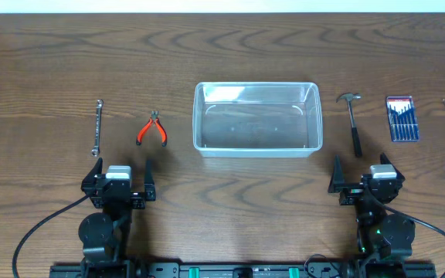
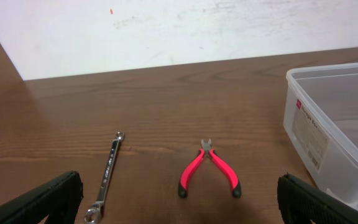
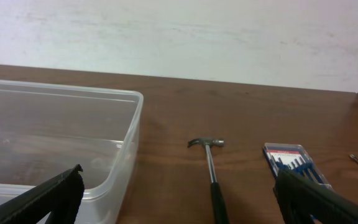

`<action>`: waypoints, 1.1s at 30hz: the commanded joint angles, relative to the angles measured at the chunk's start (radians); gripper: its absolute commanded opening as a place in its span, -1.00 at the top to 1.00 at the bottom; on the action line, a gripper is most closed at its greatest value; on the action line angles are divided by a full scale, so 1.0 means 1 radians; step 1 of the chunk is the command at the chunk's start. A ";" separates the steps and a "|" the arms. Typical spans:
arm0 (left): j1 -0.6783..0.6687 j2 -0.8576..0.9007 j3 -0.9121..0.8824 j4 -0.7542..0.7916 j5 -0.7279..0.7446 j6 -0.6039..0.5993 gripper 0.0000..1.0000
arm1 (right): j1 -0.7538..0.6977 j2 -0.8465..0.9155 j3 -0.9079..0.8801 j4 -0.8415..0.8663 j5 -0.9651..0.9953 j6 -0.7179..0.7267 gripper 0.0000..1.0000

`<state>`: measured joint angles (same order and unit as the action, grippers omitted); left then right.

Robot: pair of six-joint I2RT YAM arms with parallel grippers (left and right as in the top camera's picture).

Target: Pack container

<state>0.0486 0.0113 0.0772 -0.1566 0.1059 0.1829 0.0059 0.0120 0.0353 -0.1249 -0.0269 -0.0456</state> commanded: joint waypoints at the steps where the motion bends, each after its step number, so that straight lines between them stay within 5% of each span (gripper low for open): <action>1: -0.002 -0.001 -0.027 -0.010 0.013 -0.008 -0.96 | 0.009 -0.006 -0.005 0.000 -0.004 -0.012 -0.99; 16: -0.002 -0.001 -0.027 -0.010 0.014 -0.008 -0.96 | 0.009 -0.006 -0.005 0.001 -0.008 -0.009 -0.98; 26: -0.002 -0.001 -0.027 -0.010 0.014 -0.008 -0.96 | 0.009 -0.003 -0.003 0.001 -0.028 0.314 -0.99; 33: -0.002 -0.001 -0.027 -0.009 0.014 -0.008 -0.96 | 0.008 -0.003 0.086 -0.035 -0.209 0.359 -0.98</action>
<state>0.0486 0.0113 0.0769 -0.1562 0.1059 0.1829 0.0059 0.0120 0.0505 -0.1436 -0.1570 0.2565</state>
